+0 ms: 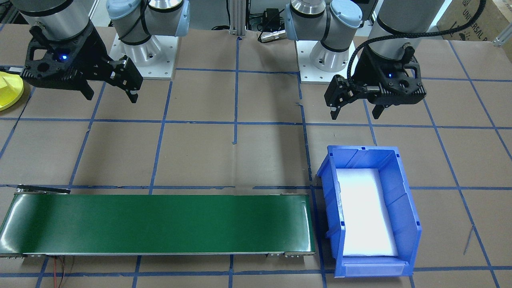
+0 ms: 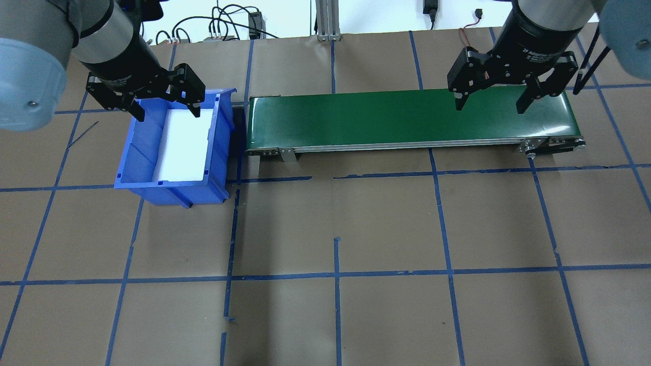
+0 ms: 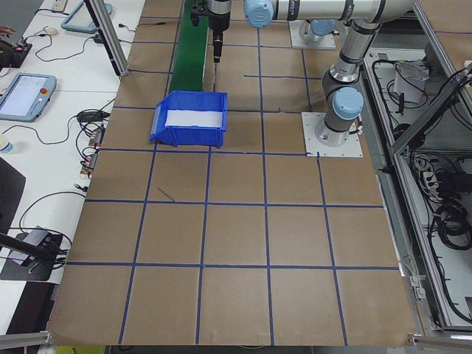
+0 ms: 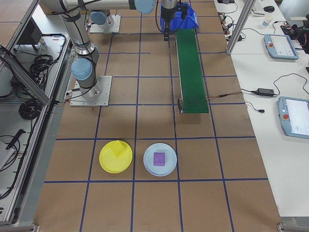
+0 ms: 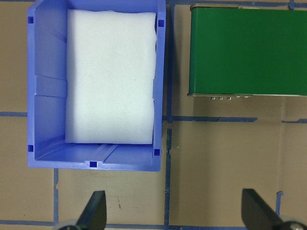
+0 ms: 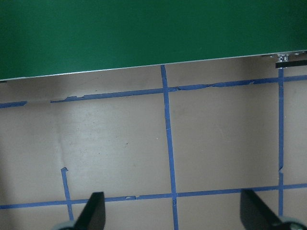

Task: Move block left to right into plate

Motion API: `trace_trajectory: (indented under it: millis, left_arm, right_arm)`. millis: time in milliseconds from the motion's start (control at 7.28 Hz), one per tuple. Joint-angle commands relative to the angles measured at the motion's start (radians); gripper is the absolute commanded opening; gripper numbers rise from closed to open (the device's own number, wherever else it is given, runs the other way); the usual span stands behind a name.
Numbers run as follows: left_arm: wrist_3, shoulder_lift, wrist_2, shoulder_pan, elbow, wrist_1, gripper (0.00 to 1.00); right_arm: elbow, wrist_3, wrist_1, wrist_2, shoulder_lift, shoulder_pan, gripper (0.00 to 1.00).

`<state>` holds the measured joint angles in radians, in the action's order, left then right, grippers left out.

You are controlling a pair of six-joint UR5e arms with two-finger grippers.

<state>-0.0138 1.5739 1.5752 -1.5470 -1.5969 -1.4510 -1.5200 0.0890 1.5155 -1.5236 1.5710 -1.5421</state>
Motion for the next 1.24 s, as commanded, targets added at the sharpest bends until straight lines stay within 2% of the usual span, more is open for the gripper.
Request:
trace_trajectory:
  millis: [0, 412, 549, 1099]
  left_arm:
    - [0.0, 0.0, 0.0, 0.001, -0.003, -0.002, 1.0]
    - [0.002, 0.0, 0.0, 0.008, -0.002, -0.002, 1.0]
    - [0.003, -0.002, 0.0, 0.007, -0.002, 0.0, 1.0]
    - [0.003, -0.002, 0.0, 0.008, 0.0, 0.0, 1.0]
  right_arm:
    - [0.0, 0.046, -0.011, -0.006, 0.017, -0.001, 1.0]
    - [-0.032, 0.052, 0.032, -0.052, 0.02, -0.004, 1.0]
    - [-0.037, 0.043, 0.107, -0.067, 0.015, -0.006, 1.0]
    - [-0.037, 0.02, 0.109, -0.063, 0.014, -0.006, 1.0]
